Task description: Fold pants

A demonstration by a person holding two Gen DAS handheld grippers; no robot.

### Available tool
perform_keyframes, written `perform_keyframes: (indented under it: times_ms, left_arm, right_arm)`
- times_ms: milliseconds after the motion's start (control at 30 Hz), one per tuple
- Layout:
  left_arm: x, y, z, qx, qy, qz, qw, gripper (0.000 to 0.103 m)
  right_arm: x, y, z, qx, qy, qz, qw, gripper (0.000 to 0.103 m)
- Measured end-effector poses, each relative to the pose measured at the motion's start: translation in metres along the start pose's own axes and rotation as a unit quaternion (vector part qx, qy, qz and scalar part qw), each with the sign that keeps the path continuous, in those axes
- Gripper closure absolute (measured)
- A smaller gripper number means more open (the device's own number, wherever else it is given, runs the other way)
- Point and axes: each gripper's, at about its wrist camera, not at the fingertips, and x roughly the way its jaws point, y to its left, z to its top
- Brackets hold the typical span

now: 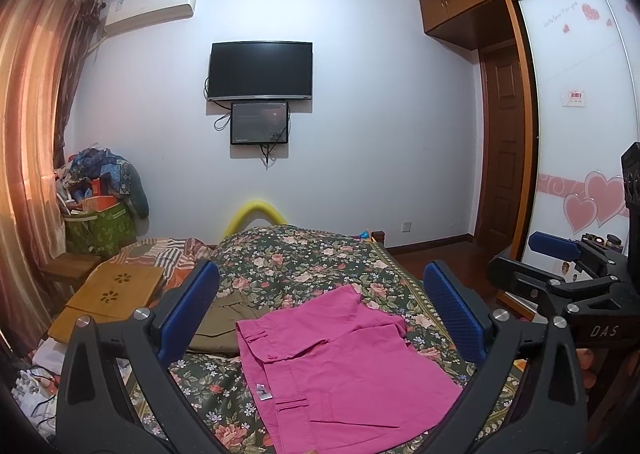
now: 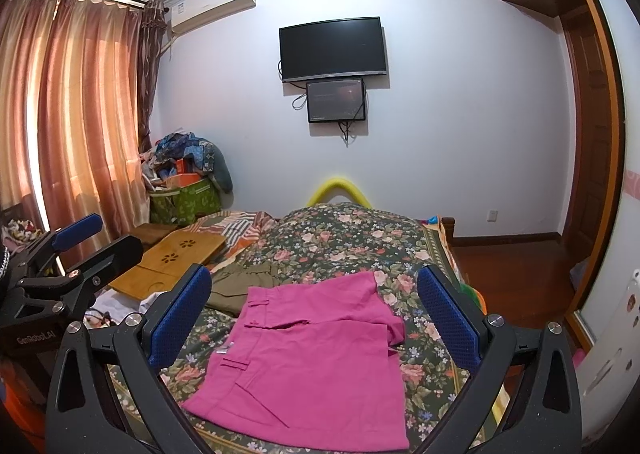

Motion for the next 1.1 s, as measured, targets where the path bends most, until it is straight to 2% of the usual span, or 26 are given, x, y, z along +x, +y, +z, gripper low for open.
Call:
perform_keyframes:
  times_ms: [1100]
  left_arm:
    - [0.0045,-0.0011,-0.0006,-0.003,0.001,-0.003,1.0,0.0]
  right_arm:
    - [-0.0005,-0.0031,0.0008,0.003,0.003,0.002,1.0,0.0]
